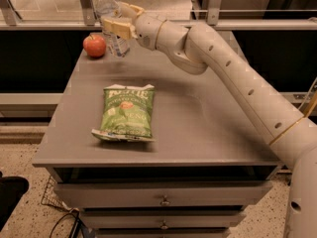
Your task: Move blue plastic bottle near apple
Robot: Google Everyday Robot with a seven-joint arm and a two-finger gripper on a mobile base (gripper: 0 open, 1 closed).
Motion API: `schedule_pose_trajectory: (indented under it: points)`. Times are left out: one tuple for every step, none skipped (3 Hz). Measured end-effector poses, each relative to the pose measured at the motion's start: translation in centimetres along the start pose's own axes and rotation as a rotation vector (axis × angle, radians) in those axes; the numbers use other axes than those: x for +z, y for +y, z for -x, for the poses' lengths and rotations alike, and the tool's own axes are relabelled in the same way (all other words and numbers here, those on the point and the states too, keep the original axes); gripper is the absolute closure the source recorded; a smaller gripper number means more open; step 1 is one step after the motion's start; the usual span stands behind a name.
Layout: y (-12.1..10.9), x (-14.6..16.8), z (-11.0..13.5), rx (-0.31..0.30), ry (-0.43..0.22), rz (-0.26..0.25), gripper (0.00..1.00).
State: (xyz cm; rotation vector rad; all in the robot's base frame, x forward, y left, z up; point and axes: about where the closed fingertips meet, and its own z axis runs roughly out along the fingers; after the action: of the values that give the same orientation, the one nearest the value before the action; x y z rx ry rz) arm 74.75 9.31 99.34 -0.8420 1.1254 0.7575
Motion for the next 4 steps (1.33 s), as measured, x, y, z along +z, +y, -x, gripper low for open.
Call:
schedule_pose_trajectory:
  points:
    - [-0.2,0.2,-1.7,0.012,0.003,-0.004,1.0]
    - [-0.1,0.6,-4.1,0.032,0.023,-0.001,1.0]
    - [0.2,0.9,-6.2,0.034,0.068,0.019,1.0]
    - [0.2,0.9,-6.0,0.034,0.069,0.019,0.82]
